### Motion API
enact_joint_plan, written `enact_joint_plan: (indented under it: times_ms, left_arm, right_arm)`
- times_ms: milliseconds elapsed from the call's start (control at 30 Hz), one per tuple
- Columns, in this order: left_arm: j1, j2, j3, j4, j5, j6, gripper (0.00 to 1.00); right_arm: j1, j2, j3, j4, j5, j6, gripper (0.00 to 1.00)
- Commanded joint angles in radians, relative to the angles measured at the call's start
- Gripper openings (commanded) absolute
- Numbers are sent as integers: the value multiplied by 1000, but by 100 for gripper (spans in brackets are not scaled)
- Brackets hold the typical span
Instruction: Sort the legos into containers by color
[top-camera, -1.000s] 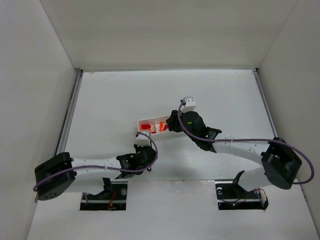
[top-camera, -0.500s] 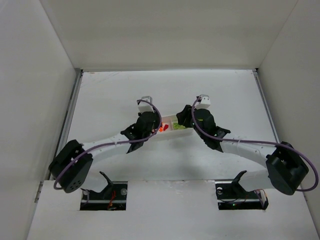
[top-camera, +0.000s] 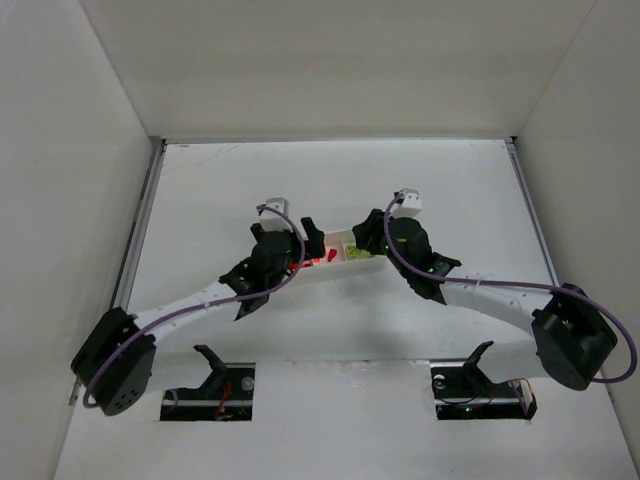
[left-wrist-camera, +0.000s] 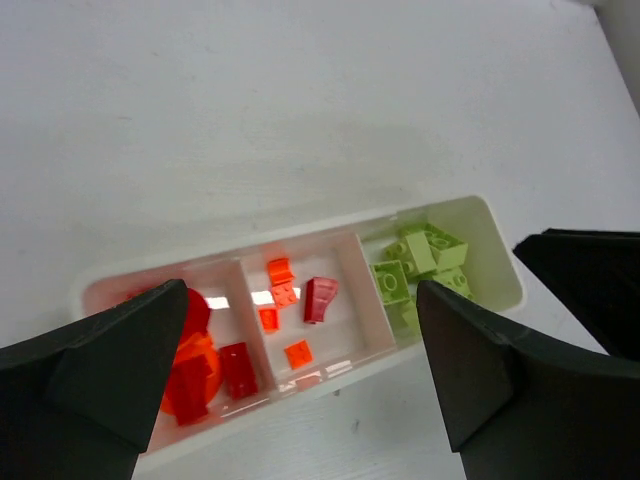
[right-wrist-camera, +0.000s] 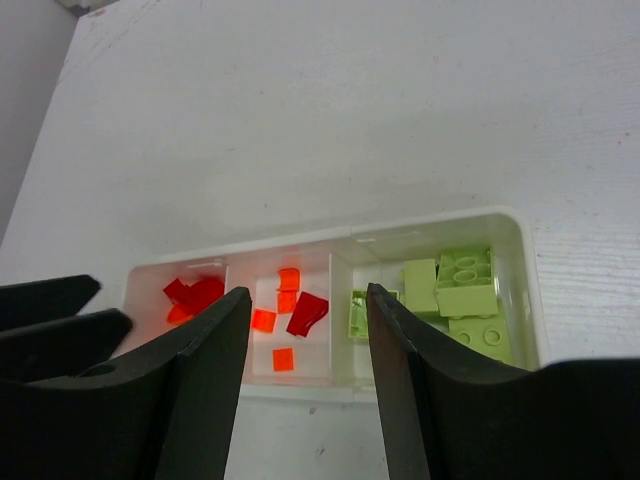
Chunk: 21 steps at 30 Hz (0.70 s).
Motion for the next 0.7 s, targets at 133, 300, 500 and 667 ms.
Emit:
enact_joint_plan:
  times_ms: [133, 300, 500, 667]
  left_arm:
    - [156, -284, -190, -123, -99, -39, 100]
    - [352, -442, -286, -226, -73, -96, 100]
    - [507, -416, -344, -197, -15, -179, 100]
    - [494, -321, -367, -104, 8, -176, 100]
  right_arm:
    - [-3, -50, -37, 69, 118, 1, 52]
    - [-72, -146, -106, 72, 270, 19, 34]
    - [-216, -189, -181, 46, 360, 129, 37]
    - [-275, -124, -189, 49, 322, 188, 65]
